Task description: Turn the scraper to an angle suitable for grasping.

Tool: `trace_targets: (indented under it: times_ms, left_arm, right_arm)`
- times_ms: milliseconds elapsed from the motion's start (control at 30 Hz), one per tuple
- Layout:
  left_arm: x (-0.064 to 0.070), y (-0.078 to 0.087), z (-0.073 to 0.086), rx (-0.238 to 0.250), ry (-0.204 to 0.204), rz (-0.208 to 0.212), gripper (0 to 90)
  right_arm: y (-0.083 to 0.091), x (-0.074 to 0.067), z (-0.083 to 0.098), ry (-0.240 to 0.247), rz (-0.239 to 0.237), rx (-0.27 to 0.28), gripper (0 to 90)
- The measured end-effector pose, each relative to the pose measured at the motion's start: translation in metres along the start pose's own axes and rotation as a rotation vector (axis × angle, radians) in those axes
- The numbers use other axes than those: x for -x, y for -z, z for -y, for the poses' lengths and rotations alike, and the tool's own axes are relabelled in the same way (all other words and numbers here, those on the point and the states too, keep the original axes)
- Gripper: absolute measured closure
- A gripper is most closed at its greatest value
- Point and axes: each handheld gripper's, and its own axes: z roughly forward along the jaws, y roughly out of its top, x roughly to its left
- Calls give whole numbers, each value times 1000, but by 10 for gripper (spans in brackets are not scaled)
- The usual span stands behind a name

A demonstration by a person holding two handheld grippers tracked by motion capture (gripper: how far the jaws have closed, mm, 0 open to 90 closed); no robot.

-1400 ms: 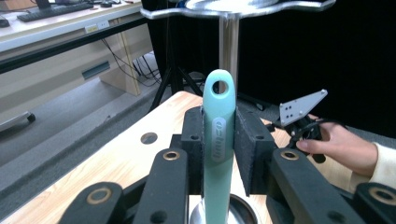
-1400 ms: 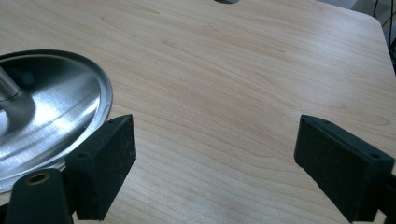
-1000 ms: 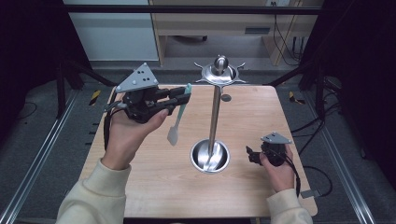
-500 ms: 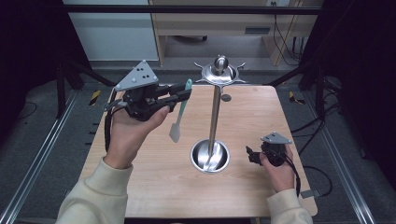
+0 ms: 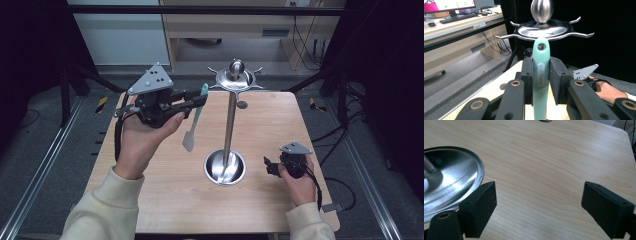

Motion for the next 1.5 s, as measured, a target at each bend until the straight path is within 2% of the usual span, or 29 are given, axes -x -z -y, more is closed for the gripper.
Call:
trace_targets:
  times_ms: [500, 1033, 1500]
  left_arm:
    - [-1, -10, 2, -15, 14, 4, 743]
    - [0, -24, 2, 2, 36, 22, 742]
    - [-1, -25, 2, 5, 31, 20, 738]
  right_arm:
    - [0, 1, 0, -1, 2, 0, 131]
    - [0, 1, 0, -1, -4, 0, 130]
    - [0, 1, 0, 1, -3, 0, 128]
